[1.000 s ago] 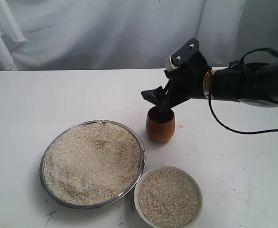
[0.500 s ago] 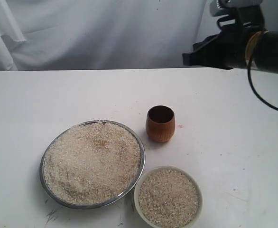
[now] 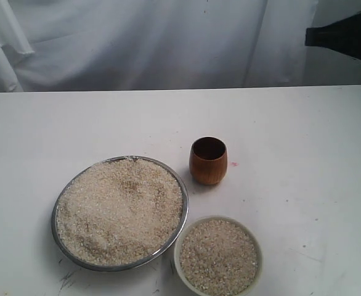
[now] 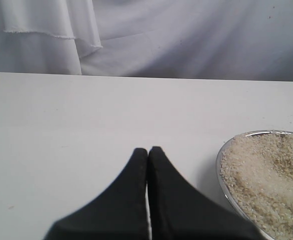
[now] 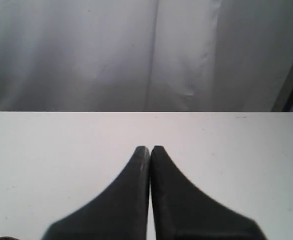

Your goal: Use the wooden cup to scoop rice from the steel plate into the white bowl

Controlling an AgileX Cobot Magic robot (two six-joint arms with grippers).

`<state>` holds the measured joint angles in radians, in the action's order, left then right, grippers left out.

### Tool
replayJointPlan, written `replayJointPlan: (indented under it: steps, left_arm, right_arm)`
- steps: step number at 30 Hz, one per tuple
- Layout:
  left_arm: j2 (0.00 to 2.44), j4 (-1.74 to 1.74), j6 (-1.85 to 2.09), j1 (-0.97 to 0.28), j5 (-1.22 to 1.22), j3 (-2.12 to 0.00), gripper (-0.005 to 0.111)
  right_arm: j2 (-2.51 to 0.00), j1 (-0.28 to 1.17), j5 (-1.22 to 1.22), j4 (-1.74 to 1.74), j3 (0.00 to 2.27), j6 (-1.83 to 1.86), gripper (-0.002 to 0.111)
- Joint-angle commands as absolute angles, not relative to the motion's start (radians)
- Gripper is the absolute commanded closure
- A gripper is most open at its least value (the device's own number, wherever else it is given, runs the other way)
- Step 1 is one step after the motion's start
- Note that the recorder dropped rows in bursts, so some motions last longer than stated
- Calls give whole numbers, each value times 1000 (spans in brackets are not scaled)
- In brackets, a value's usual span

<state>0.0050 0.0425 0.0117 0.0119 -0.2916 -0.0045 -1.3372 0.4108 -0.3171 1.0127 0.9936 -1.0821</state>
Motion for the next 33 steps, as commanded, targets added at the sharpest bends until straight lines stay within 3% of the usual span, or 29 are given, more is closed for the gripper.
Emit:
replayJointPlan:
  steps: [1, 9, 17, 29, 33]
  left_arm:
    - [0, 43, 9, 10, -285, 0, 107]
    - [0, 43, 9, 10, -285, 0, 107]
    - [0, 43, 9, 10, -285, 0, 107]
    - [0, 43, 9, 10, -285, 0, 107]
    - [0, 43, 9, 10, -285, 0, 107]
  right_arm:
    - [-1307, 426, -269, 1007, 982, -1032, 108]
    - [-1078, 368, -266, 1012, 862, -1024, 108]
    - [-653, 170, -240, 1003, 560, -1046, 108]
    - [-332, 173, -191, 988, 323, -1026, 108]
    - [-302, 176, -251, 546, 289, -571, 108]
